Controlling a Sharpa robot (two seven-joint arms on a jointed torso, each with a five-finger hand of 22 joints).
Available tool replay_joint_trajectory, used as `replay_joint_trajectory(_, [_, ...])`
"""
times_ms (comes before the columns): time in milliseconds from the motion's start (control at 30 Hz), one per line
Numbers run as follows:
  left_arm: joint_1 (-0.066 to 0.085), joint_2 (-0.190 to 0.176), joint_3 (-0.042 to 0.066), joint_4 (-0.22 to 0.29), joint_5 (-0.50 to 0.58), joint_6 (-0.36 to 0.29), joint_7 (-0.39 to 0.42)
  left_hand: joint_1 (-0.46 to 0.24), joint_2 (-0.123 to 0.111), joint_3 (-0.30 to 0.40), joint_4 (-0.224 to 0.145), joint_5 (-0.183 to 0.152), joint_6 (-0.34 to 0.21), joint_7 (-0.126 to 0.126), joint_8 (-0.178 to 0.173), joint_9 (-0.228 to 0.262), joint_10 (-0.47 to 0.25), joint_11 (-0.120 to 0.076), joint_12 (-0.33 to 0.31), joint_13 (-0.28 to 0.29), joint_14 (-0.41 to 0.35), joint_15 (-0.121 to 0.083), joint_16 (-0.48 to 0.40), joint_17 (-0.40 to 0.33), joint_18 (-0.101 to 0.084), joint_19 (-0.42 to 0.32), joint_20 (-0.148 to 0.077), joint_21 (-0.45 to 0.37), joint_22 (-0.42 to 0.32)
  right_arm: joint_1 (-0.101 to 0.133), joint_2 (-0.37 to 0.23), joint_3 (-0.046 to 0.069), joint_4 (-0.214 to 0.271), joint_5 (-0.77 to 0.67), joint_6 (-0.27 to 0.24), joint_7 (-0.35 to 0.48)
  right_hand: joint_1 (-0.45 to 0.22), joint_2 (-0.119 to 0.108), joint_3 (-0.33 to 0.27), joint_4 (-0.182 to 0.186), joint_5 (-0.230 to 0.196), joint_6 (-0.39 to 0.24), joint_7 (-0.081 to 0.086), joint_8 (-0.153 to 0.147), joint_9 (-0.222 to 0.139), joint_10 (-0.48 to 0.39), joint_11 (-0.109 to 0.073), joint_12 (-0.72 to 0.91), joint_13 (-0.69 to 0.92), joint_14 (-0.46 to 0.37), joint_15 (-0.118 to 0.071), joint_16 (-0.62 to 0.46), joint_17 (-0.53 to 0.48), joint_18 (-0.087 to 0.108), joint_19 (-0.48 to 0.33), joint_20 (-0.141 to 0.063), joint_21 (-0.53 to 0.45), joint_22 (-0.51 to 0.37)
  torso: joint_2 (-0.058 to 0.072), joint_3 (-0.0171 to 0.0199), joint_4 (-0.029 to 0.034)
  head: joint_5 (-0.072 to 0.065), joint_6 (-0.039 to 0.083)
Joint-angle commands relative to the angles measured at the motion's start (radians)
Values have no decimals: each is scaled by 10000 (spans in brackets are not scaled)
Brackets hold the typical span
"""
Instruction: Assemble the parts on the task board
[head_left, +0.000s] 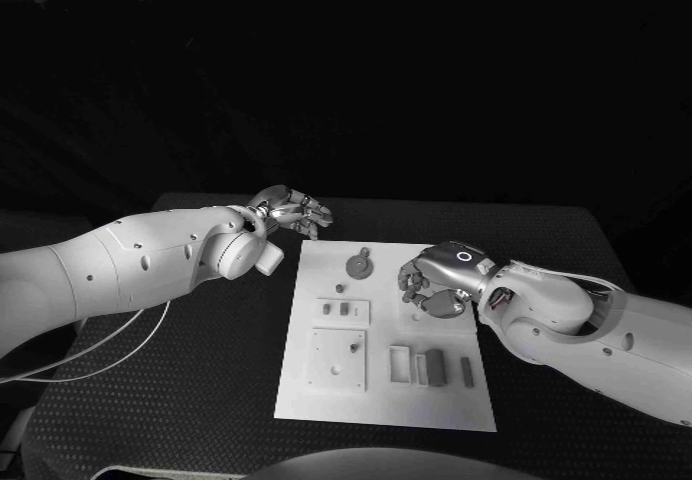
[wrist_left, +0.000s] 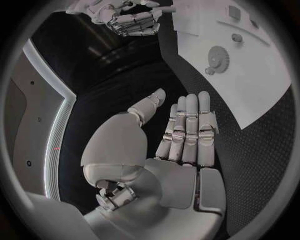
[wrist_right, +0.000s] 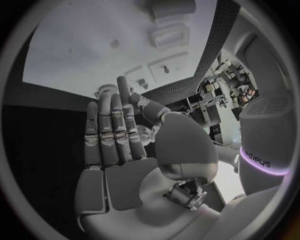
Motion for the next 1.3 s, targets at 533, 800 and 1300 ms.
replay_joint_trajectory(533, [14,225,13,-149,74,72,179,-57,20,-46,7,-27,-49,-5,67,-16,-35,6,19,21,54,1,-48,13,168,87,-6,-55,16,-434,1975,-346,-194,810,188,608,28,43,48,-43,-1,48,6,47,27,49,12,31,22,86,1,48,21,108,83,24,63,219,9,-7,3,190,-9])
replay_joint_trajectory(800, [14,262,13,-169,87,85,165,-60,24,-48,9,-28,-48,-6,71,-17,-32,5,21,24,55,1,-50,15,168,89,-5,-58,18,-843,2662,-753,-691,850,661,732,9,76,51,-52,-1,24,17,27,33,23,26,5,26,62,13,17,19,103,59,32,39,214,25,-8,21,262,-41])
replay_joint_trajectory(1300, [15,268,13,-132,88,148,155,-67,37,10,36,373,-59,-2,101,-40,-35,7,17,43,62,7,-74,35,161,106,0,-103,40,-1000,2838,-934,-1071,596,969,775,-3,98,48,-64,-1,19,19,22,42,22,28,-4,32,62,15,7,21,104,51,33,29,214,11,-3,-9,356,-174])
